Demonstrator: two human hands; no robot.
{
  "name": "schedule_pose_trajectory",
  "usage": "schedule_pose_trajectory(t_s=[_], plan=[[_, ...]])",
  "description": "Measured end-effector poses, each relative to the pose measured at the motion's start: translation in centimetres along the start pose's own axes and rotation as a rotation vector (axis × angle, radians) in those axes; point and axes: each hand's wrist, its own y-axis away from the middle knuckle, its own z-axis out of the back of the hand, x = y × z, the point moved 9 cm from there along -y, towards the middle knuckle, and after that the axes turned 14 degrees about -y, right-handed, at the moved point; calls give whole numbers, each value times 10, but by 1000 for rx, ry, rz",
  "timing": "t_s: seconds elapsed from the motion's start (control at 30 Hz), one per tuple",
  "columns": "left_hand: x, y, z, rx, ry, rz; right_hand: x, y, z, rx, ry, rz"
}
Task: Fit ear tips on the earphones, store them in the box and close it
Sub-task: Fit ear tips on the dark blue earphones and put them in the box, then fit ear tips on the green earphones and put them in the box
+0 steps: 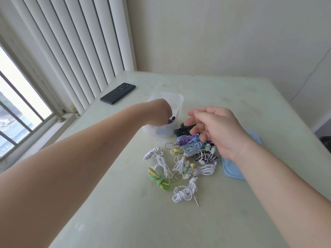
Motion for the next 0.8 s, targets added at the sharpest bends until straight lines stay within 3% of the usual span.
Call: schedule_pose_trajectory(t_s=[0.13,0.23,0.33,0.47,0.53,0.7,0.8], plan=[[7,24,27,-269,23,82,-7,22,1,10,81,33],[-7,74,46,-491,164,-73,-14,44,-7,110,197,12],[-36,125,24,-284,264,-328,-31,68,-18,245,341,-25],[-43,154,-35,35,141,-411,-47,83,-19,279,411,-7],[-44,154,-53,21,49,-425,-50,86,-14,267,408,8],[-45,153,-58,-255,-119,-491,-51,94,-7,272,280,20],[-33,151,-54,-259,86,-443,-48,95,-2,287,235,18]])
